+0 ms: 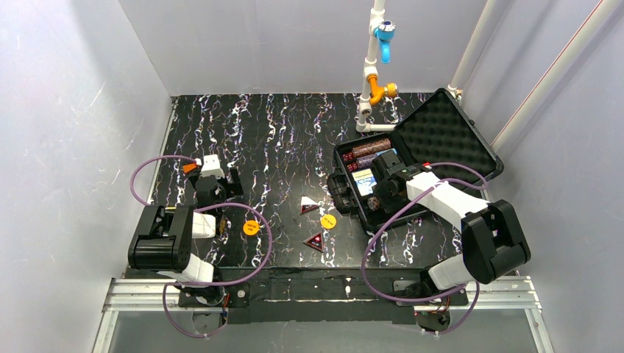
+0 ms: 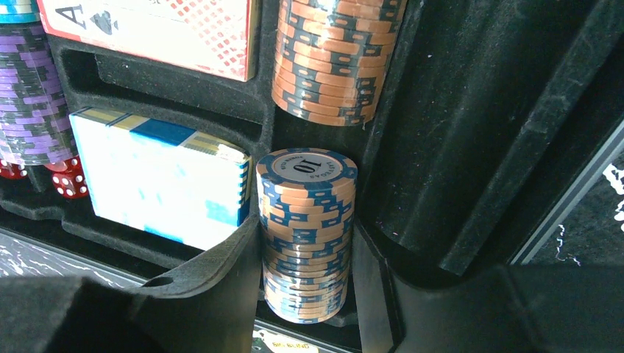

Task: Pack up texas hold em set

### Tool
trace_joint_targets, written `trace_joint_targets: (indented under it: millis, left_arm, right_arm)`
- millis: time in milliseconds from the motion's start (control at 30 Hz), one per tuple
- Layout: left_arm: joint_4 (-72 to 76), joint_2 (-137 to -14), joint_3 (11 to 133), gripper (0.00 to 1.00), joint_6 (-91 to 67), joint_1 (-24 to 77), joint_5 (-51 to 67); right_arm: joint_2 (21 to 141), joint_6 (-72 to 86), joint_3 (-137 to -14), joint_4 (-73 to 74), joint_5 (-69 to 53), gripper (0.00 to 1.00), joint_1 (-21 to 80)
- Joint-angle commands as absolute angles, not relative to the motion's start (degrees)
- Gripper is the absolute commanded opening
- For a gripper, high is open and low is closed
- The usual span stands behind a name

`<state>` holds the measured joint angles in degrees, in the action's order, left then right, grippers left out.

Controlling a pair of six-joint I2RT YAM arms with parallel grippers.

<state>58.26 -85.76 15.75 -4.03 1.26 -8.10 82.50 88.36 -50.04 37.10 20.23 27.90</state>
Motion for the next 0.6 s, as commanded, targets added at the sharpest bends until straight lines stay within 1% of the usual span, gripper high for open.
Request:
trace_joint_targets:
  millis: [0,167,300,567]
  left_arm:
    - [58.7,-84.8,16.3,0.98,-3.4,1.5,-9.3]
    - [58.7,-84.8,16.3,0.98,-3.4,1.5,-9.3]
    - [58.7,-84.9,16.3,0.98,-3.4,1.5,-9.3]
    - [58.7,-84.8,16.3,0.98,-3.4,1.5,-9.4]
  right_arm:
    - [82.1,90.2,-49.1,34.5,23.1,0.01,27.4]
    - [82.2,90.9,-48.9,34.5,23.6,0.02,26.8]
    - [81.9,91.0,-48.2,32.8,23.6,0.06,26.2]
    - [81.7,91.0,-48.9,34.7,25.5,0.13,24.0]
